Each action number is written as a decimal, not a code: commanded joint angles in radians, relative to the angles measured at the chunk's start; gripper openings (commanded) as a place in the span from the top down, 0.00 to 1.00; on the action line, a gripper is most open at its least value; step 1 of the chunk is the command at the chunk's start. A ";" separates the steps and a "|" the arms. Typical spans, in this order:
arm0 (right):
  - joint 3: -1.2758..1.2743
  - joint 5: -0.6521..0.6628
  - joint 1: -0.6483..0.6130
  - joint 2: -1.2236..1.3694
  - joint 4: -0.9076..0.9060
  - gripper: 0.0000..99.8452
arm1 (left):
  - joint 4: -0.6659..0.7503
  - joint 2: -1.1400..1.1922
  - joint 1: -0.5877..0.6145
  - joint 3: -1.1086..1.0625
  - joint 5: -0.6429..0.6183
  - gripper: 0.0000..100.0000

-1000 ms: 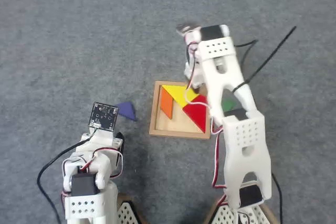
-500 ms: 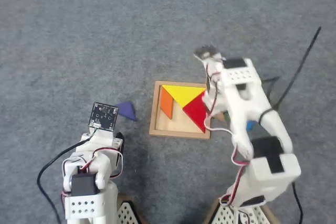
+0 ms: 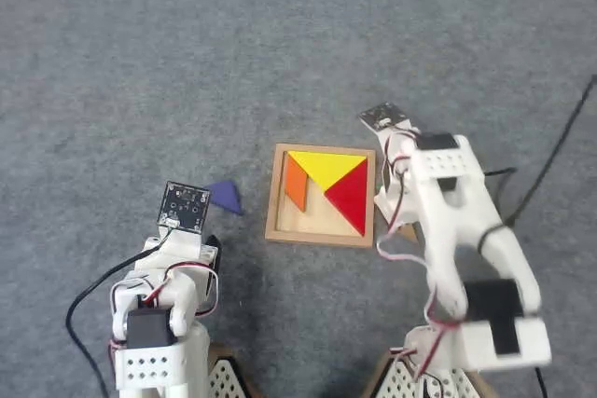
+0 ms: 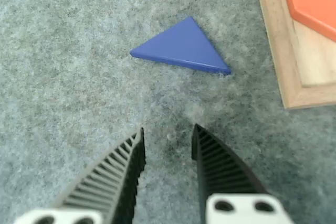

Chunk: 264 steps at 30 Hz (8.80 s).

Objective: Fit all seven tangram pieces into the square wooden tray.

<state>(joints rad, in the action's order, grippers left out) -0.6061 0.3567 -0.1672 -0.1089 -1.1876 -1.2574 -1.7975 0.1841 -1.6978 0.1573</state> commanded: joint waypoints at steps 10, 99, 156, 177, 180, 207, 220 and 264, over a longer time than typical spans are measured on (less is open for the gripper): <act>-0.175 -0.048 -0.120 -0.101 0.171 0.81 | -0.005 -0.020 0.006 0.015 -0.009 0.86; 0.545 -0.310 -0.417 0.263 0.001 0.83 | -0.005 -0.020 0.006 0.015 -0.009 0.86; 0.195 -0.241 -0.251 -0.177 -0.019 0.99 | -0.005 -0.020 0.006 0.015 -0.009 0.86; 0.081 -0.017 0.156 -0.091 -0.027 0.85 | -0.005 -0.020 0.006 0.015 -0.009 0.86; 0.209 -0.054 0.120 -0.005 -0.030 0.85 | -0.005 -0.020 0.006 0.015 -0.009 0.86; 0.628 -0.695 -0.002 0.550 -0.064 0.76 | -0.005 -0.020 0.006 0.015 -0.009 0.86; 0.628 -0.694 0.028 0.550 -0.076 0.81 | -0.005 -0.020 0.006 0.015 -0.009 0.86; 0.190 -0.068 -0.490 0.045 0.096 0.90 | -0.005 -0.020 0.006 0.015 -0.009 0.86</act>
<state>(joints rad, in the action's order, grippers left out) -0.4281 0.2616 -0.6506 0.0000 -1.1093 -1.2574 -1.7975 0.1841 -1.6978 0.1573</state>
